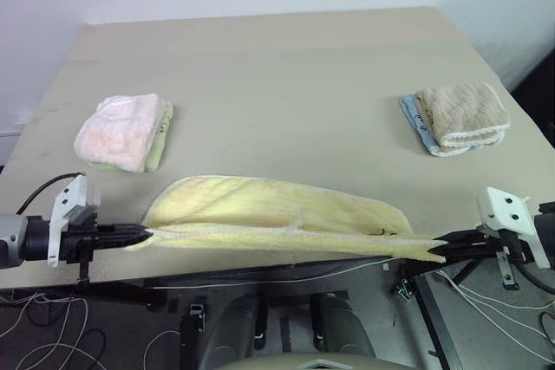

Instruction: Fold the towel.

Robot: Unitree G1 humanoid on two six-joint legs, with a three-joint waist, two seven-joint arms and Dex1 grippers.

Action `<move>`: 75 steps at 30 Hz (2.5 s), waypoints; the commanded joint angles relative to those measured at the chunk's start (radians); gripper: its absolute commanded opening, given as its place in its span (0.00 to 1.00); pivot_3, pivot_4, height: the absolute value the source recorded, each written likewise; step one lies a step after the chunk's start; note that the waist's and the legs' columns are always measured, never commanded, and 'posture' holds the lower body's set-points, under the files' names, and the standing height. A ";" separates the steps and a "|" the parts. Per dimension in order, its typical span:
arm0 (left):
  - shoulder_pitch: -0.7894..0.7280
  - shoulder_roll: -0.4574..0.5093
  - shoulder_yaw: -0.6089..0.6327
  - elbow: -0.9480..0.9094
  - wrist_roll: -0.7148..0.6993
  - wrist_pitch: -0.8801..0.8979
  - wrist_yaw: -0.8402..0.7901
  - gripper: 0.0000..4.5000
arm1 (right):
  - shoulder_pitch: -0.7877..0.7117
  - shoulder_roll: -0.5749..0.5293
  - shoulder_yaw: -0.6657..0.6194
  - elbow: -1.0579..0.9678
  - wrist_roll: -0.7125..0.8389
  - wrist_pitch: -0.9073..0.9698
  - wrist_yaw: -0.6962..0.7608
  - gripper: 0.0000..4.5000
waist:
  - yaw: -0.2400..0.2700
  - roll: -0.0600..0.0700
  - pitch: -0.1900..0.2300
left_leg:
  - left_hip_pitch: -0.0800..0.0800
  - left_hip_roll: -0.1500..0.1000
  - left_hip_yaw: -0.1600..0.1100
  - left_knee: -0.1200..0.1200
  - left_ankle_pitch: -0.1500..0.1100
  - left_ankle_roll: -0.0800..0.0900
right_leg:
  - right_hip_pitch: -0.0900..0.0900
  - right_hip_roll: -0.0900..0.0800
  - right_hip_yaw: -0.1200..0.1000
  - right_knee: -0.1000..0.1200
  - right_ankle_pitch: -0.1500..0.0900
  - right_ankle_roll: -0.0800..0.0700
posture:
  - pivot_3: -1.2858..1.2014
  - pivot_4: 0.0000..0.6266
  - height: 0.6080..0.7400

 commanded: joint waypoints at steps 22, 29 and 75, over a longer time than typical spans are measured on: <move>-0.603 -0.112 -0.282 0.631 0.211 -0.296 -0.070 0.00 | -0.297 0.110 0.265 0.352 -0.091 -0.168 -0.136 0.00 | -0.002 -0.001 -0.001 | 0.000 0.000 0.000 0.003 0.001 0.002 | -0.001 0.001 -0.001 0.005 0.003 0.005 | 0.52 0.24 1.00; -0.548 -0.090 -0.272 0.595 0.181 -0.246 -0.123 0.00 | -0.276 0.088 0.250 0.301 -0.062 -0.124 -0.115 0.00 | -0.001 -0.001 -0.001 | 0.000 0.000 0.000 0.007 0.000 0.001 | 0.000 0.001 -0.001 0.007 0.003 0.004 | 0.52 0.24 1.00; -0.495 -0.258 -0.073 0.406 0.080 -0.216 0.216 0.74 | -0.403 0.193 0.211 0.313 0.019 0.050 -0.234 0.99 | -0.001 -0.001 -0.001 | 0.000 0.000 -0.001 0.016 0.000 0.000 | 0.001 0.001 -0.001 0.016 0.003 0.004 | 0.52 0.24 1.00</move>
